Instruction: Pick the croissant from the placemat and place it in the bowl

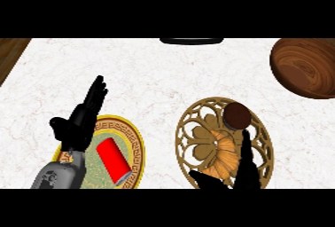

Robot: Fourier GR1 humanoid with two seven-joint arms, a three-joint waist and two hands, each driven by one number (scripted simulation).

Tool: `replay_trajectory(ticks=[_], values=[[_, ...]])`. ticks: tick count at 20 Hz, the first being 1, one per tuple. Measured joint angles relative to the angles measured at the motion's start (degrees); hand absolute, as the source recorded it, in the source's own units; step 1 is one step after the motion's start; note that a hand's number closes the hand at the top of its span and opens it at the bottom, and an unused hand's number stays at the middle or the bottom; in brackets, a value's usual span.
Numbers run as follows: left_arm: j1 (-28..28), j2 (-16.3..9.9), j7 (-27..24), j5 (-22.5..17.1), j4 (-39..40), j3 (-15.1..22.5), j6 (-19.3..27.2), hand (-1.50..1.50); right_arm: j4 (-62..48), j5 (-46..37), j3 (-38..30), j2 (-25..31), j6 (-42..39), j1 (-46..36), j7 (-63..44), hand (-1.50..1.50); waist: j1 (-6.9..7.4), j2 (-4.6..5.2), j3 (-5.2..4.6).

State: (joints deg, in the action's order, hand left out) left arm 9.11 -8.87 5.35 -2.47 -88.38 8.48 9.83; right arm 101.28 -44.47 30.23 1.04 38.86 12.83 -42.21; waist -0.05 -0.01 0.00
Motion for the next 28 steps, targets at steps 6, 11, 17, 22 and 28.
replay_trajectory(ticks=[6, 11, 17, 22, 28], values=[[-0.1, 1.18, -0.76, 1.11, 0.58, -0.88, -1.05, 0.0, -3.47, 0.72, -1.51, 0.06, -1.93, -1.21, -0.14, -1.5, -0.01, -0.01, -0.01], [-0.61, 1.26, -1.36, 0.91, 0.81, -2.23, -2.39, 0.0, -4.43, 1.98, -0.97, 1.27, -4.24, -2.45, 2.1, 1.5, -0.05, -0.21, -0.25], [-0.15, 1.49, -0.4, 1.23, 0.36, -2.71, -2.83, 0.0, -7.59, 1.08, 0.41, 2.7, -5.85, -4.13, 6.32, 1.5, -0.22, -0.63, -0.62], [-1.5, 1.62, -1.04, 1.65, -0.52, -2.56, -3.37, 0.0, -6.12, 6.35, 1.48, 5.83, -11.01, -5.49, 11.78, 1.5, 0.36, -0.39, -0.33], [-0.63, 2.4, -1.03, 1.44, -0.42, -1.13, -4.38, 0.0, -1.54, 12.62, 11.35, 16.44, -26.45, -7.18, 25.7, 1.5, 4.44, 0.09, 0.27]])
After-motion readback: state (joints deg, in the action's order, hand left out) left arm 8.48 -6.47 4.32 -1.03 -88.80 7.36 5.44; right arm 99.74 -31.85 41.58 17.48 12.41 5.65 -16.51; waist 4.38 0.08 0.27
